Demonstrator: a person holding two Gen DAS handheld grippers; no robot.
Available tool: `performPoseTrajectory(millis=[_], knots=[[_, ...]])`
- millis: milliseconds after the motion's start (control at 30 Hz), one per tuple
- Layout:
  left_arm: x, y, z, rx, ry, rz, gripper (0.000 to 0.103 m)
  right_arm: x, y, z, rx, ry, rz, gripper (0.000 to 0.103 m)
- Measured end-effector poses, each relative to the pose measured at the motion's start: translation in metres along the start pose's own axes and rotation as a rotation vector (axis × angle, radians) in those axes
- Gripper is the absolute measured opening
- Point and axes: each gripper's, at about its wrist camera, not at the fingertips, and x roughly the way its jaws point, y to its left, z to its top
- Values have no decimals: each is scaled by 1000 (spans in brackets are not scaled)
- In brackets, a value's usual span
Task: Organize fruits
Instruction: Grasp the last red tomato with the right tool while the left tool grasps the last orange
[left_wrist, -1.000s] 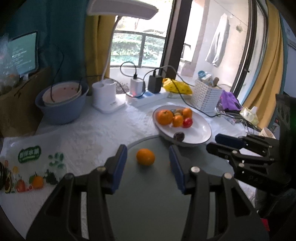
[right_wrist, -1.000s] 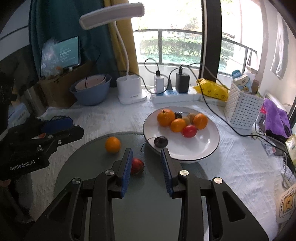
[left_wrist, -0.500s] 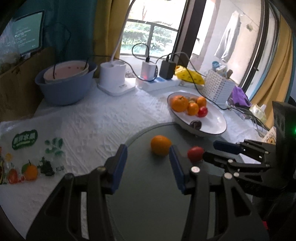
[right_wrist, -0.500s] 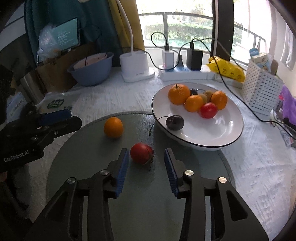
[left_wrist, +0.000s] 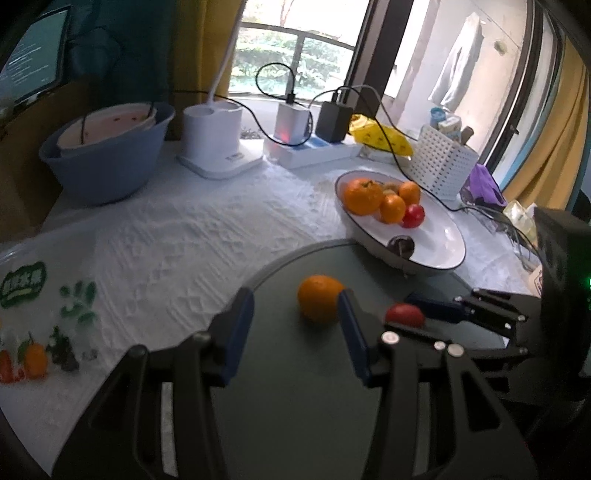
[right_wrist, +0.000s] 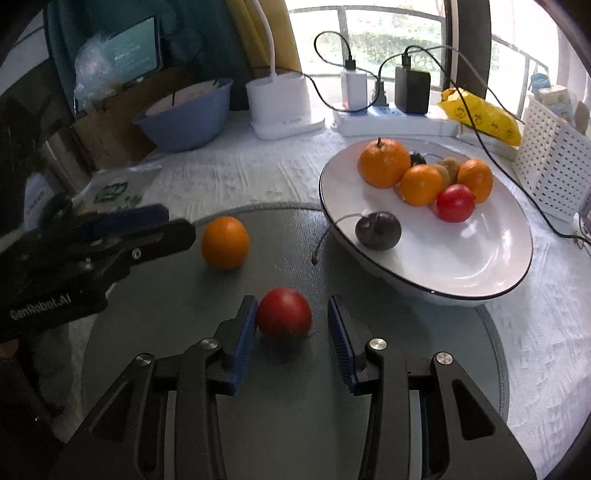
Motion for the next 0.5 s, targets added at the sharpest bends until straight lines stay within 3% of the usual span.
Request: performPoseTrajectory(millis=[67, 500], knots=[[5, -1, 1, 2, 7, -3, 49, 0, -2, 0, 1, -4, 14, 31], [30, -22, 8, 42, 39, -25, 50, -10, -26, -5, 45, -22, -19, 31]])
